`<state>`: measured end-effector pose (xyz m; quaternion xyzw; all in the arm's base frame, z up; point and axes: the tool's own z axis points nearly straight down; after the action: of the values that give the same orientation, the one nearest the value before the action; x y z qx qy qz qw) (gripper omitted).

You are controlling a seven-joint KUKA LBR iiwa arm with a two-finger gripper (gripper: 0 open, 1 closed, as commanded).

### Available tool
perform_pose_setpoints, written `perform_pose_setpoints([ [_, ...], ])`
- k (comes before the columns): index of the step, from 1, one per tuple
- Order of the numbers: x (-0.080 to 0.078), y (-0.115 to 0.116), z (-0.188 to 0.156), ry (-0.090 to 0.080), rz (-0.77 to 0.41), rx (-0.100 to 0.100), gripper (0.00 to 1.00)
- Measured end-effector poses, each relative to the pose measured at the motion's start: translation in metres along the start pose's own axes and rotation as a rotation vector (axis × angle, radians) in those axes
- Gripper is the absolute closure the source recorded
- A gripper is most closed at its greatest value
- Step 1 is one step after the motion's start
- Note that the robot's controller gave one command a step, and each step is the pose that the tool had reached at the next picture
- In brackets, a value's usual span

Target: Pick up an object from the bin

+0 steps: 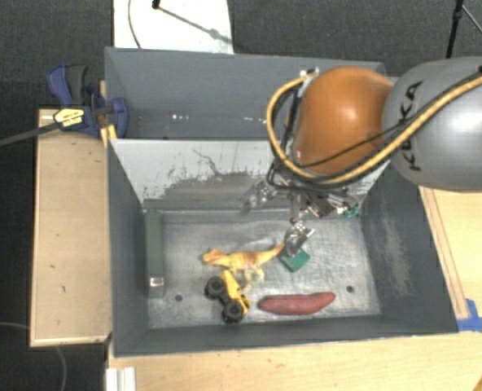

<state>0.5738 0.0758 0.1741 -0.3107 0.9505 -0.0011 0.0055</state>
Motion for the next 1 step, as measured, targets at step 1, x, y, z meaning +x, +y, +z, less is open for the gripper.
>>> perform_pose_setpoints([
  [1,0.0527,0.0353,0.0899,-0.049,-0.133,0.014,1.0],
])
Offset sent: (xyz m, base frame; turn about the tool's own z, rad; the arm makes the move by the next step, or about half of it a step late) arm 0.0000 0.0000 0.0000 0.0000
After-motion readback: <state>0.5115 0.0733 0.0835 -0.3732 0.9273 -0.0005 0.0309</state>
